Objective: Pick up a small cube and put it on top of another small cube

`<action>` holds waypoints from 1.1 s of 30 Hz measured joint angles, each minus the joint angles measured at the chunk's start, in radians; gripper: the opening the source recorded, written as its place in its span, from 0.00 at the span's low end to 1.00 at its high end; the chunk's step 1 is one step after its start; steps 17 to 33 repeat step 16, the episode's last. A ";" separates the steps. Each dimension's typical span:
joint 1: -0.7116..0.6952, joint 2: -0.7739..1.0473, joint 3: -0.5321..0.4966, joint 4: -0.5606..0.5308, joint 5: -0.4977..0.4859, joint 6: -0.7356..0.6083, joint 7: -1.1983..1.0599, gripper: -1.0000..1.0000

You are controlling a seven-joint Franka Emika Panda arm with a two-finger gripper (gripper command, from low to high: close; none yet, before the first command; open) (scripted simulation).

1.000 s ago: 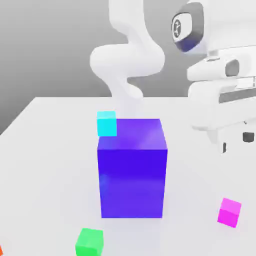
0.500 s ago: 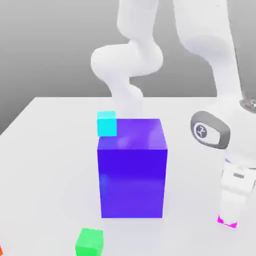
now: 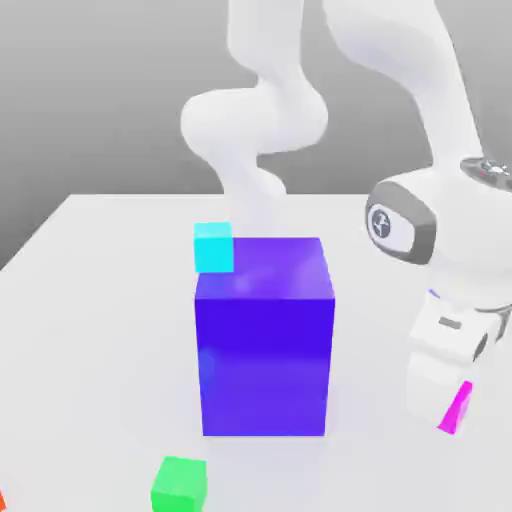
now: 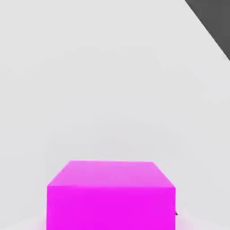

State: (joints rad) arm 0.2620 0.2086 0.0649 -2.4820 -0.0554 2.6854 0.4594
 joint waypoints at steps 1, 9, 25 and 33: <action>-0.028 -0.008 -0.026 0.004 0.013 -0.011 0.007 0.00; -0.239 0.016 -0.210 0.045 0.126 -0.028 0.047 0.00; -0.271 0.090 -0.208 0.058 0.160 0.031 0.034 1.00; -0.271 0.090 -0.208 0.058 0.160 0.031 0.034 1.00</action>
